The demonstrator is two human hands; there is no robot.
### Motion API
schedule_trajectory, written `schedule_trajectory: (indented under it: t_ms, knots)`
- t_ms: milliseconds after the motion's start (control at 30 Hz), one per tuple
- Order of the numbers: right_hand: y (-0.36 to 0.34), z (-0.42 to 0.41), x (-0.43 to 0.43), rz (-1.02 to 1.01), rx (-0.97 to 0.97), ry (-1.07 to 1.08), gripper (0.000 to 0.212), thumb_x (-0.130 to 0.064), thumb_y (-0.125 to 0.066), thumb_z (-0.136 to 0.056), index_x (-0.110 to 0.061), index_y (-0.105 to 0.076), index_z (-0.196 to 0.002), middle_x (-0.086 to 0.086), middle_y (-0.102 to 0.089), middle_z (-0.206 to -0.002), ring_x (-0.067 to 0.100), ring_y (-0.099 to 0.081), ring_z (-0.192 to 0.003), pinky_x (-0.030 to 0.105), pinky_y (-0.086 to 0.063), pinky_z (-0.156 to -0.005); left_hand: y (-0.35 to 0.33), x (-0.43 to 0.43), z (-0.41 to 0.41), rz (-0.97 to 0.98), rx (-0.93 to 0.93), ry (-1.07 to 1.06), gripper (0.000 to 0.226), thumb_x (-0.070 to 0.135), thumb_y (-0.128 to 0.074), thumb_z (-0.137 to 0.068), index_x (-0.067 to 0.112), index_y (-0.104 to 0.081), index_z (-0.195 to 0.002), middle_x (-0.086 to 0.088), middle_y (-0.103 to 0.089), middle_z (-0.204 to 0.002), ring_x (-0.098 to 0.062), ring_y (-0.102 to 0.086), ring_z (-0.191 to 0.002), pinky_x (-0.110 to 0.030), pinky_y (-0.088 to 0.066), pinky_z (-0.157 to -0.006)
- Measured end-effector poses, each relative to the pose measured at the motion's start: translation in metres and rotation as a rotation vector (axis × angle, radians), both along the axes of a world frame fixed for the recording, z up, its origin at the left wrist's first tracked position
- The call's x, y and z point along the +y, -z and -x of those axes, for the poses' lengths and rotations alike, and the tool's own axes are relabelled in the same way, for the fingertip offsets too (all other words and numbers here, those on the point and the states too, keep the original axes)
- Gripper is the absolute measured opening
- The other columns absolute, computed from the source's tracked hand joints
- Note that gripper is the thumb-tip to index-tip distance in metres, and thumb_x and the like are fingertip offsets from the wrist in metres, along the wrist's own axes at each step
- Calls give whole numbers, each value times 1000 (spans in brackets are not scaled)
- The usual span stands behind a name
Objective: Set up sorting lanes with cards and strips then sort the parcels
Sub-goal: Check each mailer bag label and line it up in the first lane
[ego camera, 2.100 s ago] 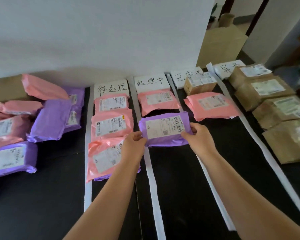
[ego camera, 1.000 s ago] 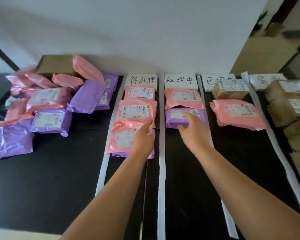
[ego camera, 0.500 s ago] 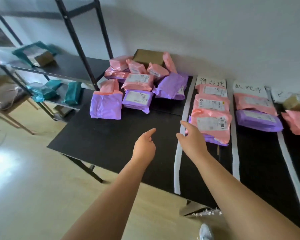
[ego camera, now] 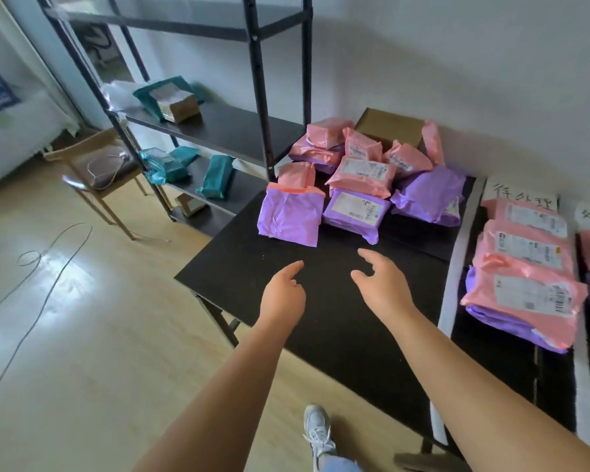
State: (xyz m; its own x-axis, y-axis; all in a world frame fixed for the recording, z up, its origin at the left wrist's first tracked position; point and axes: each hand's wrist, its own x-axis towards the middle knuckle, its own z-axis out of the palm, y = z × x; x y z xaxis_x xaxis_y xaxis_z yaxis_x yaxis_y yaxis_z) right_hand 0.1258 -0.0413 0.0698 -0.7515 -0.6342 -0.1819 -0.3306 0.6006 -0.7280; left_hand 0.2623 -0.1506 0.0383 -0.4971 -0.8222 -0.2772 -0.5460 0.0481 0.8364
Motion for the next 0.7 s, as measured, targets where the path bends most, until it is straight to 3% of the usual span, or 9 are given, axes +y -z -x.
schedule_trajectory:
  t_ms: [67,167,333,433,533,700]
  knots:
    - [13,6,-23,1,-35,-13,49,-20,-58,-99,-24,-47,-146,0,-49,-149,20,-47,-135,44,-40,-111,9,-20,3,27,-60,34,54,1,-40,-99,25,-44,-148,-2,-56,-139,-19,-67,-96,-24,-53,-72]
    - [28,20,-60,-6,-70,-22,48,-21,-58,-99,-24,-48,-145,-1,-50,-148,20,-49,-134,44,-42,-110,21,-49,11,24,-133,-17,52,4,-41,-101,28,-45,-147,1,-55,-140,-14,-65,-102,-18,-54,-72]
    - [46,47,-114,-66,-101,-33,48,-22,-58,-98,-25,-48,-145,-1,-52,-146,21,-51,-132,46,-42,-109,32,-94,26,11,-228,-24,53,5,-45,-100,27,-43,-147,1,-52,-145,-17,-55,-126,-26,-52,-94]
    - [57,60,-142,-128,-81,-46,48,-22,-58,-99,-25,-47,-145,1,-52,-146,23,-51,-132,48,-41,-109,40,-122,34,6,-271,-38,54,6,-47,-99,27,-42,-148,1,-49,-147,-19,-52,-130,-36,-48,-105]
    - [68,65,-159,-189,-76,-54,48,-23,-58,-98,-25,-47,-145,3,-52,-145,25,-51,-131,49,-41,-108,49,-143,36,-9,-299,-35,55,7,-47,-97,26,-42,-148,1,-49,-147,-19,-52,-129,-32,-46,-105]
    - [88,73,-184,-379,-70,-120,56,-32,-59,-98,-27,-39,-149,4,-49,-147,28,-50,-131,49,-41,-107,64,-192,51,47,-367,35,56,9,-49,-96,24,-39,-149,-1,-48,-147,-23,-56,-122,-32,-49,-90]
